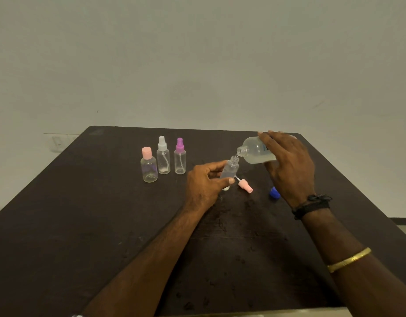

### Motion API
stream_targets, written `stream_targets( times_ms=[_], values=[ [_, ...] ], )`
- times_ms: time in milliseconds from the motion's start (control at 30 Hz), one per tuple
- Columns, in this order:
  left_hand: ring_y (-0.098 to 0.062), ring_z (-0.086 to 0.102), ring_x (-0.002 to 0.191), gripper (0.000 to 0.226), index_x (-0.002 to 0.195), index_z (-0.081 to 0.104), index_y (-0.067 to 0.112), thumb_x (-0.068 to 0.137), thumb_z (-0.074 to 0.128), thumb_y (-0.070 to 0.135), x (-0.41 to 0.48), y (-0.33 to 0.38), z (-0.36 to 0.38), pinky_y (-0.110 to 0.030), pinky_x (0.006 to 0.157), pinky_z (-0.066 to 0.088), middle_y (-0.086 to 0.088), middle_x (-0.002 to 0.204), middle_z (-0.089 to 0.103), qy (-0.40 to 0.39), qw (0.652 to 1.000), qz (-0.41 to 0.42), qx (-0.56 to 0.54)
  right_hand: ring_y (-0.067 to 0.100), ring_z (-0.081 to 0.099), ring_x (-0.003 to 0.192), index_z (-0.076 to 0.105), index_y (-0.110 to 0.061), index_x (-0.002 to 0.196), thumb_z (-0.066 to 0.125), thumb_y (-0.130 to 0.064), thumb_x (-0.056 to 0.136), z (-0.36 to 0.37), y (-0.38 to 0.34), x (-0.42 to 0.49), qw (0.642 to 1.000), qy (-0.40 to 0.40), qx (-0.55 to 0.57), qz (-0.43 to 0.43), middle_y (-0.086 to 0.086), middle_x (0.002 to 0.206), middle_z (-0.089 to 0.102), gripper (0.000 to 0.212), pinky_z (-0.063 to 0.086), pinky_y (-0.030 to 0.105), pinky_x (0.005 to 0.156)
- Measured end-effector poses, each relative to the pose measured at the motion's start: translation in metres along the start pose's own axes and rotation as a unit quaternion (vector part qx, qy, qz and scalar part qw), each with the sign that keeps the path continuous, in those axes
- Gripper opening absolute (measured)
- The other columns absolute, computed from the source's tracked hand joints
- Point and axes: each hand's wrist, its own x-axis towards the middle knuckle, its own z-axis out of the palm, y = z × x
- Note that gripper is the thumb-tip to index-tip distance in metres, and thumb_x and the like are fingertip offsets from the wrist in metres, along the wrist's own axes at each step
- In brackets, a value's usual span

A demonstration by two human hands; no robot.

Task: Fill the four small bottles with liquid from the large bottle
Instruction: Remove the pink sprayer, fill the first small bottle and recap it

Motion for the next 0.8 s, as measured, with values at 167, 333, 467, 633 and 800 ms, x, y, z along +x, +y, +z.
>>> stream_targets(
  times_ms=[167, 333, 467, 633, 800],
  values=[
    [-0.007, 0.073, 0.100, 0.052, 0.124, 0.072, 0.015, 0.075, 0.088, 0.012, -0.0006, 0.0008, -0.0008, -0.035, 0.091, 0.061, 0.002, 0.115, 0.076, -0.002, 1.000, 0.001, 0.001, 0.029, 0.052, 0.136, 0.055, -0.025, 0.146, 0.080, -0.010, 0.086, -0.0004, -0.0002, 0.0000, 1.000, 0.000, -0.001, -0.002, 0.004, 0.145, 0.059, 0.066, 0.042, 0.047, 0.112],
    [-0.007, 0.073, 0.102, 0.052, 0.126, 0.072, 0.015, 0.076, 0.087, 0.013, -0.0005, 0.0009, -0.0013, -0.034, 0.091, 0.061, 0.001, 0.117, 0.076, -0.007, 1.000, 0.002, 0.005, 0.030, 0.053, 0.134, 0.057, -0.023, 0.144, 0.077, -0.012, 0.089, -0.0011, -0.0016, -0.0009, 1.000, 0.007, 0.000, -0.006, 0.006, 0.143, 0.061, 0.061, 0.043, 0.048, 0.111],
    [-0.007, 0.073, 0.102, 0.053, 0.126, 0.072, 0.015, 0.076, 0.087, 0.013, -0.0004, 0.0025, -0.0010, -0.034, 0.091, 0.061, 0.001, 0.117, 0.075, -0.006, 1.000, 0.002, 0.008, 0.030, 0.053, 0.134, 0.056, -0.023, 0.145, 0.078, -0.013, 0.088, -0.0009, -0.0014, -0.0007, 1.000, 0.006, 0.000, -0.006, 0.006, 0.144, 0.061, 0.062, 0.042, 0.048, 0.111],
    [-0.008, 0.073, 0.103, 0.053, 0.126, 0.071, 0.015, 0.076, 0.087, 0.013, -0.0003, 0.0015, -0.0015, -0.035, 0.091, 0.061, 0.001, 0.118, 0.075, -0.007, 1.000, -0.001, 0.008, 0.030, 0.053, 0.134, 0.056, -0.023, 0.145, 0.078, -0.010, 0.087, -0.0006, -0.0015, -0.0004, 1.000, 0.010, 0.003, -0.011, 0.006, 0.143, 0.061, 0.062, 0.042, 0.048, 0.112],
    [-0.008, 0.073, 0.103, 0.053, 0.127, 0.071, 0.015, 0.076, 0.087, 0.014, -0.0009, 0.0026, -0.0014, -0.033, 0.091, 0.061, 0.001, 0.118, 0.075, -0.007, 1.000, 0.000, 0.011, 0.029, 0.053, 0.134, 0.057, -0.023, 0.144, 0.078, -0.008, 0.086, -0.0008, -0.0008, -0.0010, 1.000, 0.013, 0.001, -0.012, 0.006, 0.143, 0.061, 0.063, 0.041, 0.046, 0.112]
  ],
)
